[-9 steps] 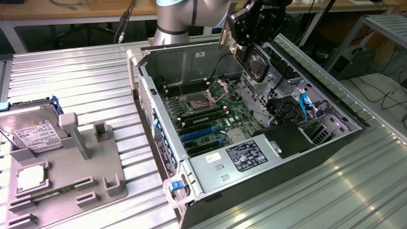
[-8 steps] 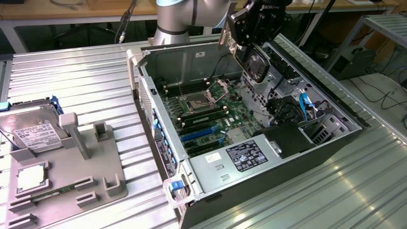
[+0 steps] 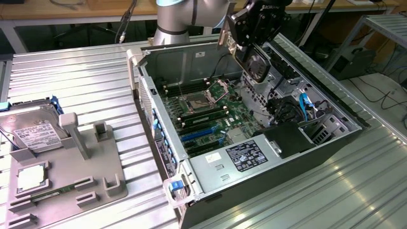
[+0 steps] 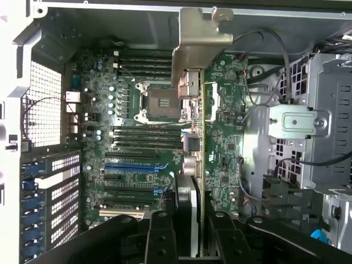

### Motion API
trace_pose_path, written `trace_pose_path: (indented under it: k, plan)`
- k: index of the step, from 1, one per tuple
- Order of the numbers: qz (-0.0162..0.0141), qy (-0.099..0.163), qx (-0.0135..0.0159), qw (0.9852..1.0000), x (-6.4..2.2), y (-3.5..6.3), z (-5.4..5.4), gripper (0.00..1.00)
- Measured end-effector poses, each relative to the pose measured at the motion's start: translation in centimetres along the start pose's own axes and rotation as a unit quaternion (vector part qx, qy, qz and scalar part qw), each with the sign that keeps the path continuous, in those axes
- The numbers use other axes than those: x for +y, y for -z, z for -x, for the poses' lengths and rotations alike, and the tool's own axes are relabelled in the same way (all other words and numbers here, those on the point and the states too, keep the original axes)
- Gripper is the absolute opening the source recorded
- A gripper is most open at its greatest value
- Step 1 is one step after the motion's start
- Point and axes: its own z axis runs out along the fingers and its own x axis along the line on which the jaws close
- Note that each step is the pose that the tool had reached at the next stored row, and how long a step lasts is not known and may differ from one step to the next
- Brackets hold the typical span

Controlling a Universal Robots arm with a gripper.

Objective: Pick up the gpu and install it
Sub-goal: 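Insert the gpu into the slot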

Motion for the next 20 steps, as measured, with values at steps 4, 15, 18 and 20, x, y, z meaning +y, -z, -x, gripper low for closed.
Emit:
trace_pose_path:
  k: [4, 15, 18, 20]
  plan:
    - [-0.0001, 0.01, 0.0003, 1.0, 0.0, 0.0, 0.0, 0.28]
    - [-0.0003, 0.05, 0.0015, 0.9988, 0.0, 0.0, 0.0, 0.28]
    - [-0.0004, 0.063, 0.002, 0.998, -0.01, 0.0, 0.0, 0.28]
    - [-0.0004, 0.077, 0.0024, 0.9971, -0.01, 0.0, 0.0, 0.28]
